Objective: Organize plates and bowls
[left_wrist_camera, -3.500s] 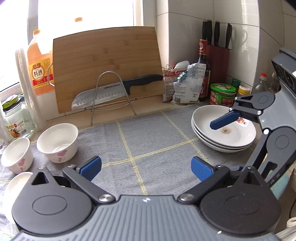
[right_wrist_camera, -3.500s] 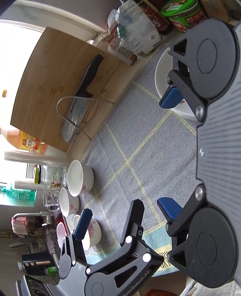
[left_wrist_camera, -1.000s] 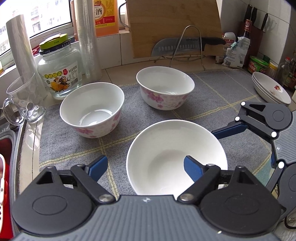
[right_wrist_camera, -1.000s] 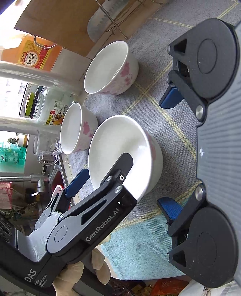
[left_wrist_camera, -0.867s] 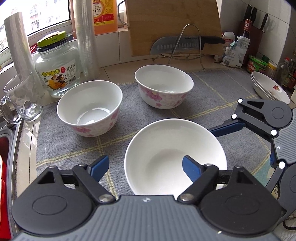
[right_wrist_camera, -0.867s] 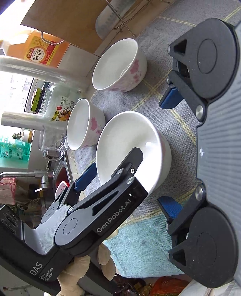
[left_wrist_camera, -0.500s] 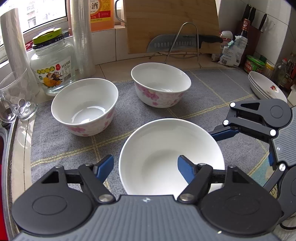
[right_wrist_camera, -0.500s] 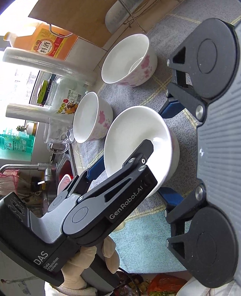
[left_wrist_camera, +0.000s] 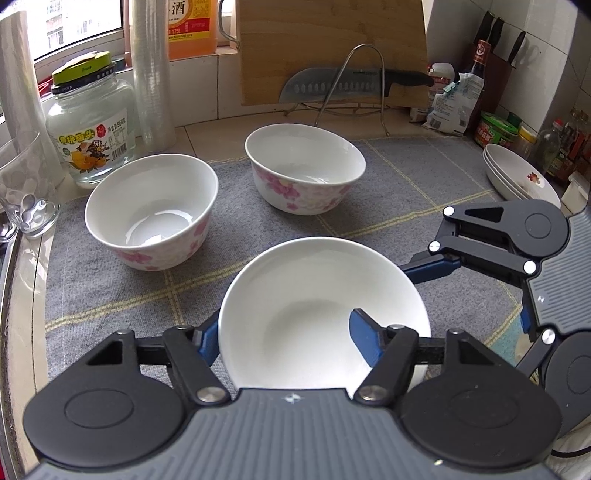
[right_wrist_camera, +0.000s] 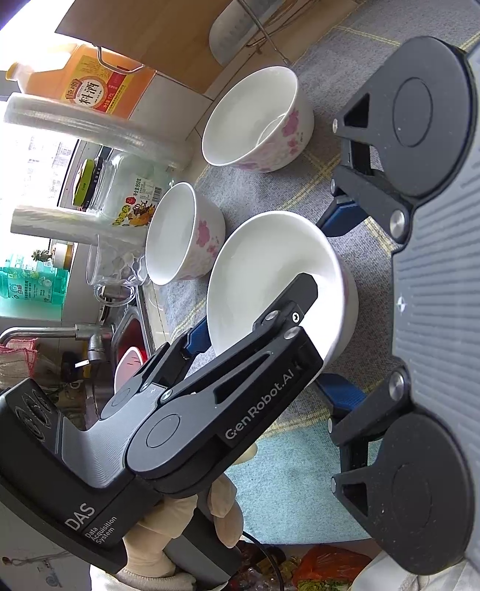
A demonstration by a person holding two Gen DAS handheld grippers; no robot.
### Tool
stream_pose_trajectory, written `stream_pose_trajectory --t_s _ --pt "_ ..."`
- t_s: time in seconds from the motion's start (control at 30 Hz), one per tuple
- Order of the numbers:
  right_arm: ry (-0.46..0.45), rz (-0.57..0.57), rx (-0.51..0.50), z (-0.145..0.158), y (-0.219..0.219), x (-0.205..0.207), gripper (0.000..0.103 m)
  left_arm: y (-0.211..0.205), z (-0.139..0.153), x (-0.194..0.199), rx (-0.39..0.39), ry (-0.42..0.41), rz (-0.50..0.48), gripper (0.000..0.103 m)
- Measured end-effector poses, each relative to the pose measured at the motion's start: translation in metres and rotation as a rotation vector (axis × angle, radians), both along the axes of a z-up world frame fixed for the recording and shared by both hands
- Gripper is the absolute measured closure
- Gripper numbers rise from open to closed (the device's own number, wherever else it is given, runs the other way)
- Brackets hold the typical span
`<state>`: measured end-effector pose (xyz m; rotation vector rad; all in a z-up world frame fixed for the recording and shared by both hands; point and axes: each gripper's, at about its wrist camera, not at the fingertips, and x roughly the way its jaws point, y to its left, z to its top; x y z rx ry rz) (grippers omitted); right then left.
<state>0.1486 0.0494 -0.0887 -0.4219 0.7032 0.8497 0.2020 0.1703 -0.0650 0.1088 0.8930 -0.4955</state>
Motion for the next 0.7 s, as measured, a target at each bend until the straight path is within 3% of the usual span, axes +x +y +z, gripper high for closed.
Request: stream_pose_trajectory --t_s 0.4,0.7 --pt "0.003 -0.046 0.001 0.008 -0.015 -0.013 0.019 -0.02 0.012 -0.009 -0.01 -0.027 -0.054 0.034" --pt "0.0 -0.155 -0.006 0.014 -0.053 -0.026 0.019 -0.062 0.012 -0.009 -0.03 -0.041 -0.173 0.034"
